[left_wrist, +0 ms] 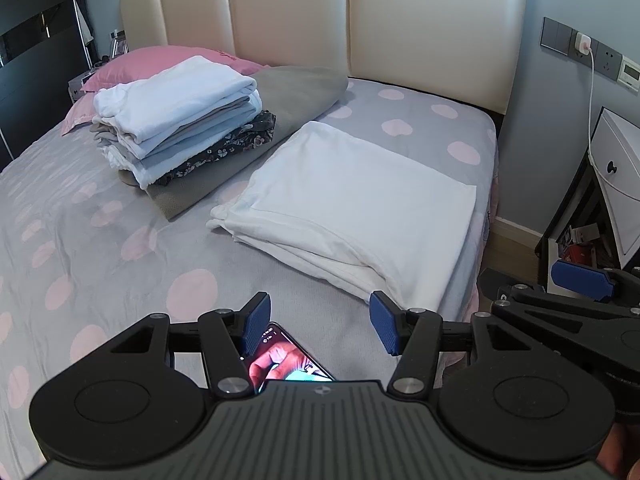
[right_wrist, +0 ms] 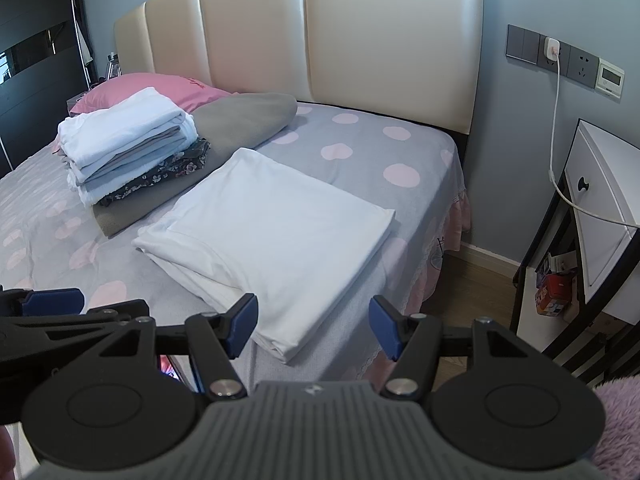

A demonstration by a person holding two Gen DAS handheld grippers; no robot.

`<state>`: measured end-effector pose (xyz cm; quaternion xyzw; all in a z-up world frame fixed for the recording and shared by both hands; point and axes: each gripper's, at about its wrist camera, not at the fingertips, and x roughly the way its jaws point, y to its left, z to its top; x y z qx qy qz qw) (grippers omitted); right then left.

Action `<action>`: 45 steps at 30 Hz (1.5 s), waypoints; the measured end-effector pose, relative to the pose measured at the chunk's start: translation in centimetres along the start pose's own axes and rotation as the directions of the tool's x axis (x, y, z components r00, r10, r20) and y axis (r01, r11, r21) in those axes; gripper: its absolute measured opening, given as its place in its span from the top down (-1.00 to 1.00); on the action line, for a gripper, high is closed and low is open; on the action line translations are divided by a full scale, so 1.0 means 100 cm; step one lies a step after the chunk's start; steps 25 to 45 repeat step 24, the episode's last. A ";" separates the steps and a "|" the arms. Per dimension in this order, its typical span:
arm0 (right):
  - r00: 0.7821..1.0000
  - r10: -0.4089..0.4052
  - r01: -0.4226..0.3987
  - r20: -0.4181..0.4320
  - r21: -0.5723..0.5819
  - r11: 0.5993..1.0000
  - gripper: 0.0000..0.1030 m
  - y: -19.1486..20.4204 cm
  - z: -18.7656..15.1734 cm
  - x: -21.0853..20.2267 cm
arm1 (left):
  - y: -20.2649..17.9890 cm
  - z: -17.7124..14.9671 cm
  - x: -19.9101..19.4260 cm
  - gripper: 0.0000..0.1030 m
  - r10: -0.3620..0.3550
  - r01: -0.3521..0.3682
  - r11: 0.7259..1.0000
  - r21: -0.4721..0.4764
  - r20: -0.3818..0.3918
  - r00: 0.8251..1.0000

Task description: Fold clothes

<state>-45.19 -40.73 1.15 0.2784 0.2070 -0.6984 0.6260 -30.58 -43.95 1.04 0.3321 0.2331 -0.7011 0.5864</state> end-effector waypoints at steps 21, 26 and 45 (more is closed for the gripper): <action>1.000 -0.004 0.004 -0.001 -0.002 1.000 -0.25 0.001 0.000 0.000 | 0.000 -0.001 -0.001 0.04 0.000 0.000 1.000 0.009 -0.003 1.000; 1.000 -0.004 0.004 -0.001 -0.002 1.000 -0.25 0.001 0.000 0.001 | -0.001 -0.002 -0.003 0.06 -0.005 0.005 1.000 0.011 0.000 1.000; 1.000 -0.004 0.004 -0.001 -0.002 1.000 -0.25 0.001 0.000 0.001 | -0.001 -0.002 -0.003 0.06 -0.005 0.005 1.000 0.011 0.000 1.000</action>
